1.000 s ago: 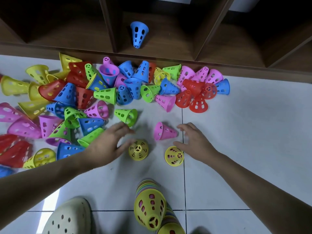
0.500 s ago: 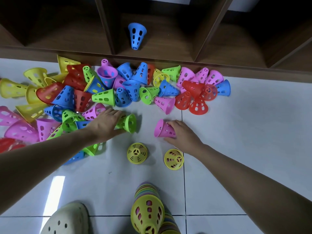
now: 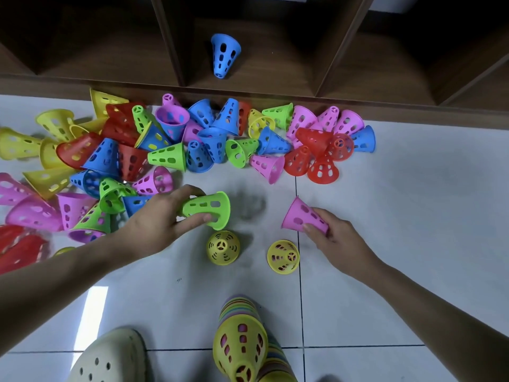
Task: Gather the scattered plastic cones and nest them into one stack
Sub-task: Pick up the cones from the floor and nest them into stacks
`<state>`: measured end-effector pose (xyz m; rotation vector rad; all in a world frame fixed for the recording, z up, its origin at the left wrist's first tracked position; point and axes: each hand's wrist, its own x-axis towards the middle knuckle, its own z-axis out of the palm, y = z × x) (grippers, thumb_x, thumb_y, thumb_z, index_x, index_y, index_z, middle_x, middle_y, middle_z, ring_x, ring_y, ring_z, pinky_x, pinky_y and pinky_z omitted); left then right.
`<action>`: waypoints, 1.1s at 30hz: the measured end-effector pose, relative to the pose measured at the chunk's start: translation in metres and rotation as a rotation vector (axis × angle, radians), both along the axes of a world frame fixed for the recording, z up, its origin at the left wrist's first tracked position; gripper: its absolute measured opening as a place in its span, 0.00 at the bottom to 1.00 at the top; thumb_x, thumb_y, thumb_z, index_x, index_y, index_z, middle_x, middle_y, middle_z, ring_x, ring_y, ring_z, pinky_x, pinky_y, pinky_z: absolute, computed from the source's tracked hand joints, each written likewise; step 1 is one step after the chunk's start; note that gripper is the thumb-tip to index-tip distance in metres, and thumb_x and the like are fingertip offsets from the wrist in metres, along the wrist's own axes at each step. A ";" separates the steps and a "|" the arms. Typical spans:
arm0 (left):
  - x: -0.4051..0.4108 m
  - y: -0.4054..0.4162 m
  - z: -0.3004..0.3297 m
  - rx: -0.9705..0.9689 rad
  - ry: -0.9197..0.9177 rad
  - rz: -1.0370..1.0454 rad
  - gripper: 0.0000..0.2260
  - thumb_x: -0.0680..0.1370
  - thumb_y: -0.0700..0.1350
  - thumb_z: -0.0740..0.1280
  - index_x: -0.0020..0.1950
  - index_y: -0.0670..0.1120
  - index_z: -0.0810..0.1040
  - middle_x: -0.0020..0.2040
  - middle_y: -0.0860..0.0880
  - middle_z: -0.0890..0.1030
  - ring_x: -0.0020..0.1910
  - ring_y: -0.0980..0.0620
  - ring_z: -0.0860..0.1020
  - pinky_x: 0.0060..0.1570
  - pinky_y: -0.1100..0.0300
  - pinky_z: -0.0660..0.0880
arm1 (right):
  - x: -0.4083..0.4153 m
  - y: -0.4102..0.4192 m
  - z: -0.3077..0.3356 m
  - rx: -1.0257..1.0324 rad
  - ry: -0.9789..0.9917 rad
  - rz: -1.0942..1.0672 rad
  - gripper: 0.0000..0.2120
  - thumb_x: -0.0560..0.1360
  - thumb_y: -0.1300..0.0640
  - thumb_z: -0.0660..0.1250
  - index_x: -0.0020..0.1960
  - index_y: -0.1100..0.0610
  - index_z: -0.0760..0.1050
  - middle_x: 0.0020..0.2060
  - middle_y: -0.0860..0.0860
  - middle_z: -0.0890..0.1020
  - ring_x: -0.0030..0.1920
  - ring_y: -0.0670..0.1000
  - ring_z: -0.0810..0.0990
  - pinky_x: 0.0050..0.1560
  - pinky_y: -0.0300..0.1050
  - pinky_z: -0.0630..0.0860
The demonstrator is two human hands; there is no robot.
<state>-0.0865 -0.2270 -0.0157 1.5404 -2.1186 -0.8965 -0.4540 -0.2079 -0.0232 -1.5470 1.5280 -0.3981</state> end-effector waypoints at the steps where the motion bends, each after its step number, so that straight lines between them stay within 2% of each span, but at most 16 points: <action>1: -0.003 0.003 0.007 0.011 0.049 0.017 0.26 0.73 0.72 0.62 0.58 0.52 0.77 0.40 0.58 0.80 0.37 0.57 0.79 0.36 0.68 0.73 | 0.000 0.005 0.006 0.002 -0.009 -0.008 0.08 0.81 0.48 0.63 0.60 0.45 0.75 0.32 0.48 0.76 0.30 0.48 0.71 0.33 0.39 0.70; 3: -0.009 0.011 0.015 0.026 0.084 0.025 0.23 0.72 0.69 0.66 0.57 0.53 0.77 0.39 0.57 0.79 0.36 0.56 0.77 0.33 0.70 0.69 | 0.000 0.014 0.018 0.005 -0.023 -0.002 0.08 0.82 0.49 0.62 0.60 0.43 0.73 0.30 0.47 0.74 0.28 0.46 0.69 0.31 0.36 0.67; 5: -0.014 0.019 0.018 0.016 0.050 -0.018 0.24 0.71 0.69 0.67 0.58 0.53 0.78 0.39 0.58 0.79 0.37 0.55 0.76 0.34 0.70 0.69 | 0.002 0.021 0.028 0.000 -0.028 0.024 0.08 0.81 0.50 0.64 0.59 0.39 0.72 0.31 0.46 0.77 0.28 0.47 0.68 0.31 0.37 0.67; 7: -0.017 0.027 0.017 0.016 0.016 -0.082 0.25 0.71 0.68 0.68 0.59 0.53 0.79 0.42 0.62 0.77 0.40 0.60 0.77 0.37 0.73 0.69 | 0.003 0.025 0.033 -0.027 0.003 0.040 0.10 0.76 0.47 0.69 0.57 0.39 0.74 0.36 0.51 0.80 0.32 0.53 0.73 0.35 0.44 0.72; 9: -0.021 0.031 0.013 0.024 -0.014 -0.157 0.25 0.72 0.67 0.67 0.60 0.51 0.79 0.46 0.65 0.76 0.43 0.68 0.75 0.42 0.78 0.67 | 0.004 0.028 0.036 -0.075 0.043 0.075 0.14 0.70 0.42 0.70 0.56 0.41 0.75 0.35 0.52 0.78 0.34 0.55 0.73 0.37 0.50 0.75; 11: -0.023 0.033 0.008 0.045 -0.050 -0.207 0.25 0.72 0.67 0.67 0.62 0.51 0.79 0.47 0.68 0.73 0.45 0.73 0.73 0.44 0.79 0.66 | 0.006 0.030 0.037 -0.102 0.090 0.116 0.15 0.69 0.45 0.72 0.55 0.42 0.76 0.34 0.49 0.76 0.34 0.53 0.72 0.36 0.50 0.75; 14: -0.023 0.034 -0.004 0.079 -0.102 -0.230 0.24 0.72 0.65 0.68 0.63 0.53 0.78 0.46 0.71 0.69 0.45 0.75 0.71 0.42 0.79 0.64 | 0.010 0.032 0.034 -0.118 0.156 0.176 0.16 0.70 0.51 0.75 0.56 0.44 0.77 0.37 0.38 0.75 0.36 0.50 0.73 0.35 0.42 0.72; 16: -0.022 0.036 -0.013 0.079 -0.134 -0.232 0.23 0.73 0.62 0.71 0.64 0.54 0.76 0.46 0.68 0.68 0.43 0.72 0.71 0.43 0.77 0.65 | 0.012 0.032 0.029 -0.127 0.220 0.224 0.16 0.71 0.51 0.75 0.58 0.45 0.78 0.40 0.29 0.74 0.39 0.44 0.74 0.37 0.34 0.66; 17: -0.022 0.037 -0.017 0.073 -0.150 -0.224 0.22 0.74 0.61 0.71 0.65 0.54 0.75 0.47 0.66 0.69 0.42 0.68 0.72 0.43 0.74 0.69 | 0.013 0.032 0.026 -0.127 0.247 0.247 0.16 0.72 0.50 0.74 0.58 0.45 0.77 0.42 0.26 0.73 0.42 0.40 0.74 0.37 0.32 0.64; 19: -0.022 0.039 -0.019 0.067 -0.187 -0.199 0.23 0.75 0.62 0.68 0.66 0.55 0.73 0.50 0.62 0.71 0.44 0.62 0.75 0.43 0.61 0.77 | 0.014 0.031 0.022 -0.114 0.279 0.293 0.16 0.72 0.48 0.74 0.59 0.44 0.77 0.44 0.24 0.72 0.45 0.36 0.74 0.37 0.30 0.64; 21: -0.021 0.039 -0.018 0.079 -0.211 -0.189 0.24 0.75 0.66 0.62 0.67 0.55 0.72 0.52 0.60 0.71 0.46 0.58 0.76 0.44 0.56 0.78 | 0.012 0.027 0.019 -0.079 0.292 0.325 0.15 0.72 0.45 0.73 0.58 0.42 0.76 0.40 0.34 0.75 0.43 0.39 0.74 0.36 0.32 0.65; 23: -0.020 0.037 -0.013 0.087 -0.228 -0.181 0.26 0.75 0.68 0.59 0.67 0.55 0.72 0.51 0.60 0.71 0.46 0.56 0.76 0.45 0.56 0.77 | 0.010 0.021 0.017 -0.062 0.304 0.337 0.15 0.71 0.40 0.72 0.56 0.39 0.74 0.34 0.42 0.73 0.39 0.43 0.73 0.35 0.34 0.65; 25: -0.014 0.030 -0.010 0.010 -0.277 -0.153 0.26 0.76 0.67 0.60 0.66 0.51 0.74 0.50 0.56 0.73 0.45 0.52 0.77 0.44 0.55 0.77 | 0.009 0.010 0.014 -0.043 0.265 0.308 0.15 0.70 0.38 0.72 0.53 0.39 0.74 0.34 0.44 0.73 0.37 0.44 0.74 0.36 0.40 0.71; 27: -0.004 0.013 -0.011 -0.125 -0.354 -0.073 0.26 0.76 0.63 0.63 0.63 0.46 0.76 0.49 0.49 0.75 0.46 0.47 0.76 0.48 0.52 0.76 | 0.013 -0.003 0.011 -0.054 0.198 0.247 0.12 0.71 0.41 0.74 0.51 0.42 0.76 0.33 0.46 0.75 0.36 0.46 0.75 0.38 0.43 0.75; 30: 0.016 -0.023 -0.011 -0.179 -0.523 0.112 0.22 0.76 0.57 0.67 0.62 0.43 0.74 0.54 0.43 0.73 0.53 0.43 0.72 0.56 0.45 0.73 | 0.018 -0.029 0.001 -0.171 0.146 0.120 0.11 0.73 0.49 0.75 0.53 0.49 0.78 0.37 0.46 0.76 0.37 0.47 0.76 0.41 0.43 0.74; 33: 0.033 -0.059 -0.013 -0.129 -0.633 0.171 0.30 0.76 0.59 0.67 0.72 0.43 0.67 0.64 0.39 0.70 0.63 0.38 0.69 0.64 0.41 0.69 | 0.019 -0.062 -0.009 -0.245 0.163 -0.037 0.17 0.74 0.52 0.74 0.61 0.53 0.75 0.47 0.48 0.76 0.42 0.50 0.78 0.46 0.48 0.77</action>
